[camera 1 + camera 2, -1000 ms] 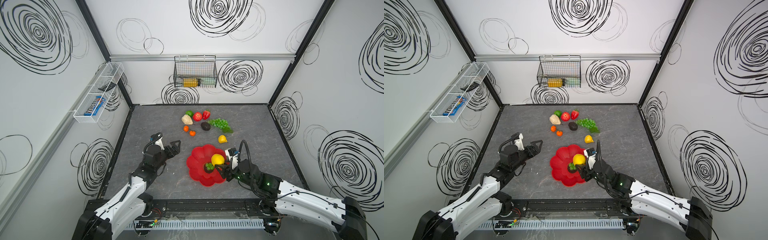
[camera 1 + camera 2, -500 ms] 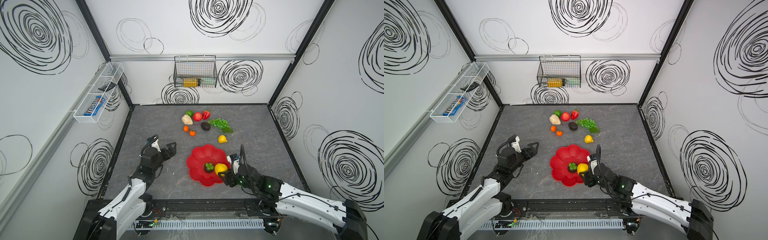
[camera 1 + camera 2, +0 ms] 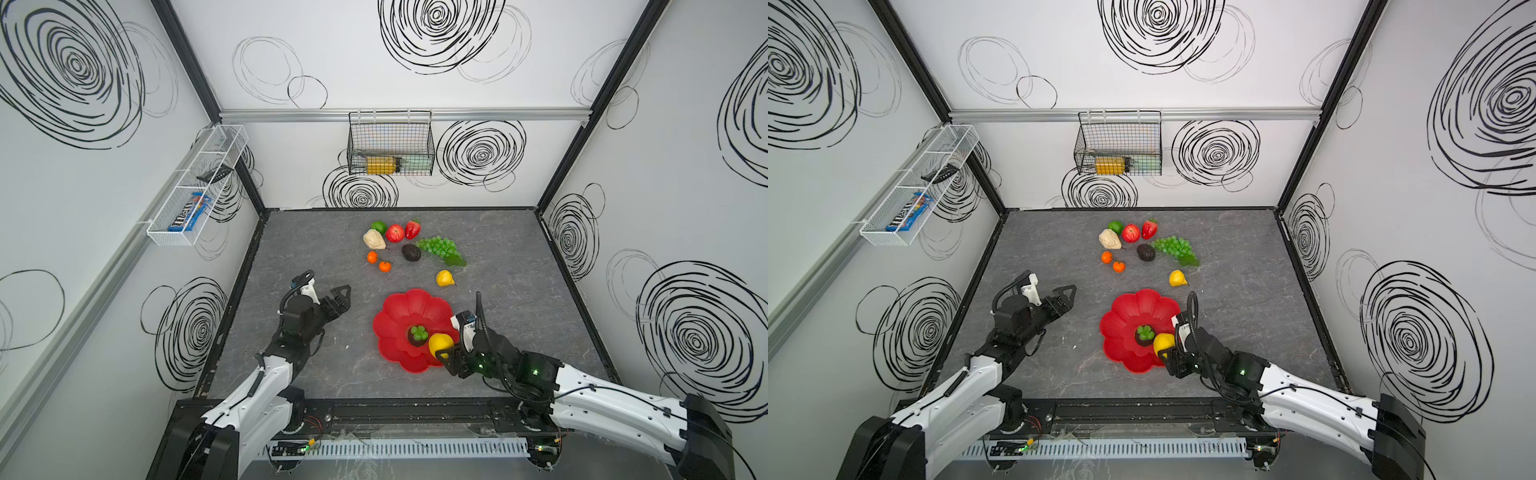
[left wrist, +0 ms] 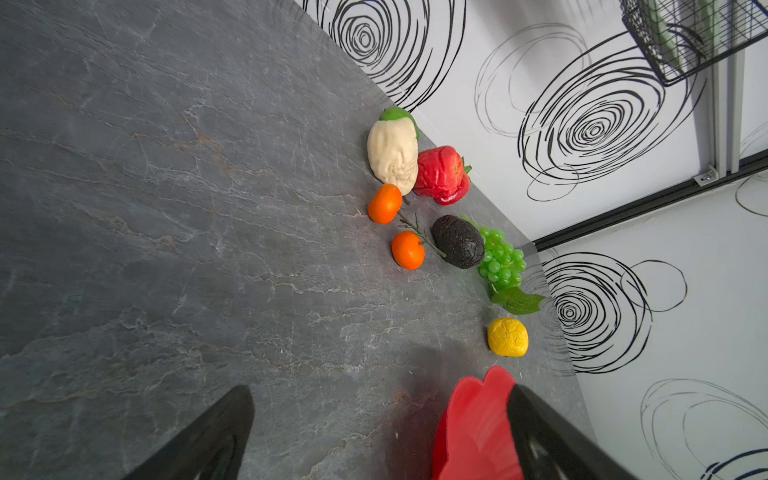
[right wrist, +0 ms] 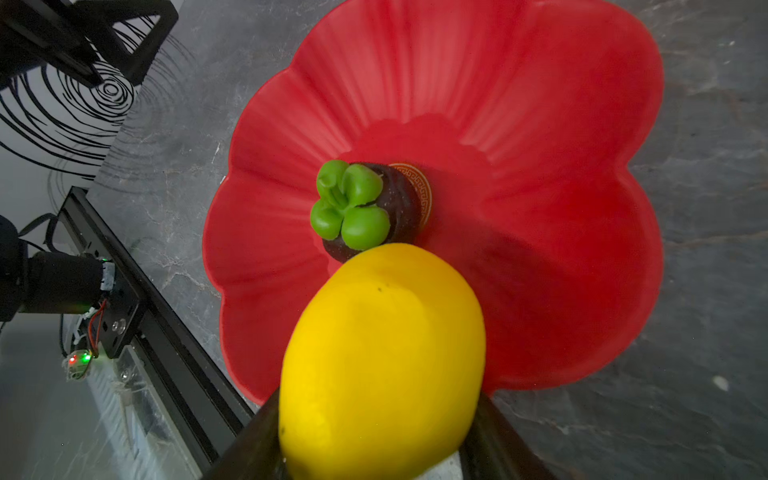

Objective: Place and organize the fake fruits in the fruit bowl
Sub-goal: 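Lower the lemon into the bowl beside the mangosteen with the right gripper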

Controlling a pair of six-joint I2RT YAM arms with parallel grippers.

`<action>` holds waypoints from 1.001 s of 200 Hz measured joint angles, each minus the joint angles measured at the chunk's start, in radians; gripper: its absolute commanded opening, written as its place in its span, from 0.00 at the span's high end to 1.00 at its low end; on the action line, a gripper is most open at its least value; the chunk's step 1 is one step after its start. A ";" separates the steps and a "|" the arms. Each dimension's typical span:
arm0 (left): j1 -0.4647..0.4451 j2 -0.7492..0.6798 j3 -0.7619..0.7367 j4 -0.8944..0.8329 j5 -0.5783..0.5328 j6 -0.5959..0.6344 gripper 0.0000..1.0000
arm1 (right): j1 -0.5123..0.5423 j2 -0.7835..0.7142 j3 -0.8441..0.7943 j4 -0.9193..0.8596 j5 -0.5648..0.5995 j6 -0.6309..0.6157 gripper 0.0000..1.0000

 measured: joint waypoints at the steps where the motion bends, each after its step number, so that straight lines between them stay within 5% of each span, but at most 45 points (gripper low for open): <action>1: 0.000 0.000 0.000 0.000 0.001 0.000 0.01 | 0.000 0.001 0.000 0.000 0.000 0.000 0.41; 200: 0.043 0.039 -0.032 0.066 0.055 -0.027 0.01 | 0.027 0.131 0.040 0.032 0.039 -0.095 0.32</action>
